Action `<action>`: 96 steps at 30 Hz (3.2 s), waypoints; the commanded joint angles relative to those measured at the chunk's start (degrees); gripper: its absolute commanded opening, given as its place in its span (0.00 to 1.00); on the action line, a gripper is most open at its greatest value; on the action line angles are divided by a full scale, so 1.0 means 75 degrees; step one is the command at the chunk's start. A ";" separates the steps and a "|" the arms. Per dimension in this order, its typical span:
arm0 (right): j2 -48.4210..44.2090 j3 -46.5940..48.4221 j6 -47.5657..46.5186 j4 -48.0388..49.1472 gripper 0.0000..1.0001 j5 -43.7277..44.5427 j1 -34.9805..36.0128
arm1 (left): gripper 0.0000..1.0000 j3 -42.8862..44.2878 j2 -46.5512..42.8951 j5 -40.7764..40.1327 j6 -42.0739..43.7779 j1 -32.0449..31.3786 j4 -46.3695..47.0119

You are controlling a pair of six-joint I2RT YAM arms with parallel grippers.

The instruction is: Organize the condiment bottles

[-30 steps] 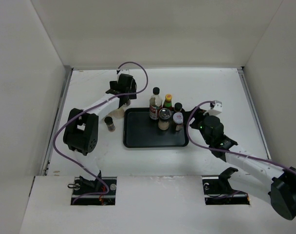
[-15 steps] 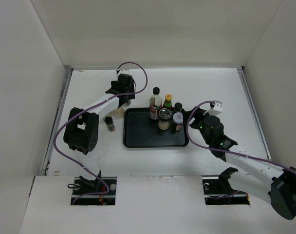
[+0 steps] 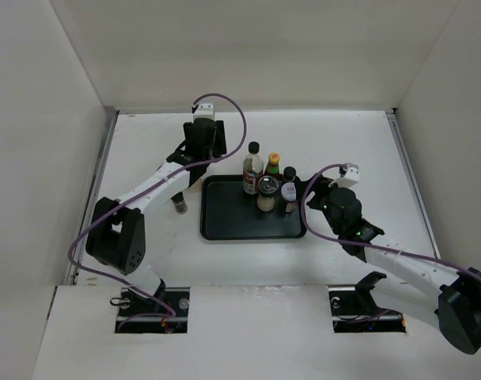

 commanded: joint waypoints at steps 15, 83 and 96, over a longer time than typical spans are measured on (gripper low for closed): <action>0.0097 0.0157 -0.0064 0.0501 0.77 -0.0022 0.0075 | 0.37 -0.1733 -0.1514 -0.0580 -0.0420 -0.1205 0.1285; 0.0121 0.0145 -0.0088 0.0559 0.82 -0.0022 0.0075 | 0.66 -0.4780 -0.5007 -0.1986 -0.2143 -0.0456 -0.1084; 0.0226 0.0169 -0.0111 0.0594 0.82 -0.0057 0.0075 | 0.57 -0.4968 -0.4140 -0.2337 -0.1850 -0.0222 -0.0051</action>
